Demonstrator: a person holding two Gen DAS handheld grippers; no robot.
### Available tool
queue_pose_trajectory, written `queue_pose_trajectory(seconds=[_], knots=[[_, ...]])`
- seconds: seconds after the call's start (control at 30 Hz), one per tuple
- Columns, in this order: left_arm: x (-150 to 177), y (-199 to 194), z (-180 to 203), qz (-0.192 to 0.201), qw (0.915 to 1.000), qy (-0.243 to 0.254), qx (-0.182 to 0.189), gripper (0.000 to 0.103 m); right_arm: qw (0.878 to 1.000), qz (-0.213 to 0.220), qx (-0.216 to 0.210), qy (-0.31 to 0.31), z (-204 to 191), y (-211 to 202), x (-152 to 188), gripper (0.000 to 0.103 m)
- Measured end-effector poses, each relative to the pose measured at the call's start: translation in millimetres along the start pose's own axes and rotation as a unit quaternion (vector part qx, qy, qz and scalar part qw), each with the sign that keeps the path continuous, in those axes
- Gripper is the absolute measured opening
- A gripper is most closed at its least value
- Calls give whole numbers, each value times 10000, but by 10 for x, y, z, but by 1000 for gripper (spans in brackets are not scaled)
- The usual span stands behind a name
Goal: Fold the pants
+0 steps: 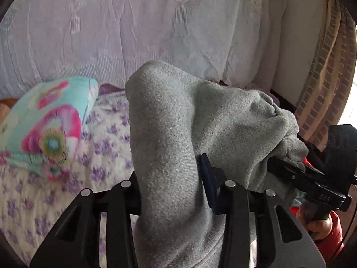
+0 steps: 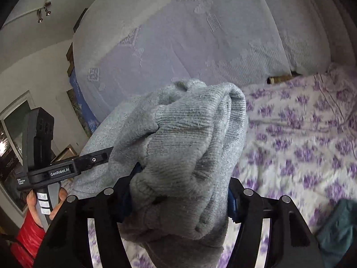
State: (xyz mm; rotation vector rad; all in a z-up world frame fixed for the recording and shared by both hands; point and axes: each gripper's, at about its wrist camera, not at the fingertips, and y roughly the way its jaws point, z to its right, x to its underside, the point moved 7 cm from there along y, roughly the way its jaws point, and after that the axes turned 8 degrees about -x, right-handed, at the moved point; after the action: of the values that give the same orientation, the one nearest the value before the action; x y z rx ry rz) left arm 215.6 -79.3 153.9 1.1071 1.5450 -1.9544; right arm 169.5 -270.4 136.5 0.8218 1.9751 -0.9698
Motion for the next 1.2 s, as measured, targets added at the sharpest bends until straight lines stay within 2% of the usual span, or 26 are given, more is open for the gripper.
queue_pose_trajectory(seconds=[0.1, 0.2, 0.3, 0.37, 0.4, 0.43, 0.47, 0.5, 0.53, 0.57, 0.63, 0.67, 0.77, 0.9, 0.97, 1.13, 1.2], knots=[[-398, 485, -209, 70, 9994, -52, -347, 39, 9996, 41, 165, -224, 219, 558, -305, 65], [-487, 1136, -477, -71, 9985, -209, -499, 39, 9990, -139, 326, -282, 509, 1166, -300, 65], [-310, 1912, -737, -308, 9976, -273, -559, 41, 9974, -458, 513, -217, 869, 1790, -36, 66], [-37, 2449, -887, -548, 9958, -258, -681, 46, 9940, -801, 733, -101, 1152, 2215, 276, 67], [144, 2715, -959, -720, 9940, -213, -791, 46, 9896, -1065, 961, -72, 1295, 2423, 489, 73], [354, 2967, -1026, -900, 9913, -145, -954, 55, 9835, -1291, 1264, -70, 1447, 2599, 716, 81], [436, 3009, -1088, -508, 9922, -147, -1129, 75, 9836, -1295, 1198, 365, 1556, 2622, 742, 95], [418, 2959, -1162, -366, 9918, -334, -1175, 82, 9873, -1042, 1011, 647, 1595, 2565, 704, 100], [372, 2933, -1247, -357, 9918, -642, -1048, 93, 9873, -1073, 941, 702, 1601, 2570, 742, 100], [381, 2958, -1331, -452, 9898, -856, -1042, 97, 9865, -1127, 934, 733, 1602, 2579, 782, 100], [411, 2920, -1377, -502, 9890, -971, -1000, 97, 9879, -928, 1156, 457, 1502, 2485, 764, 100], [425, 2837, -1382, -409, 9877, -909, -1201, 97, 9880, -710, 1356, 207, 1408, 2386, 727, 99], [528, 2489, -1324, -176, 9815, -367, -1873, 97, 9874, -181, 1516, -424, 973, 2002, 632, 99], [758, 1787, -1100, 173, 9699, 410, -2393, 97, 9779, 143, 1596, -1345, 264, 1373, 695, 99], [922, 1365, -1007, 331, 9673, 559, -2451, 98, 9748, 180, 1581, -1566, -35, 1013, 785, 99], [1455, 372, -856, 483, 9673, 316, -2471, 98, 9792, 442, 1405, -1394, -600, 139, 1153, 99], [1689, 110, -766, 498, 9690, 264, -2404, 98, 9768, 513, 1539, -1401, -730, -69, 1334, 100]])
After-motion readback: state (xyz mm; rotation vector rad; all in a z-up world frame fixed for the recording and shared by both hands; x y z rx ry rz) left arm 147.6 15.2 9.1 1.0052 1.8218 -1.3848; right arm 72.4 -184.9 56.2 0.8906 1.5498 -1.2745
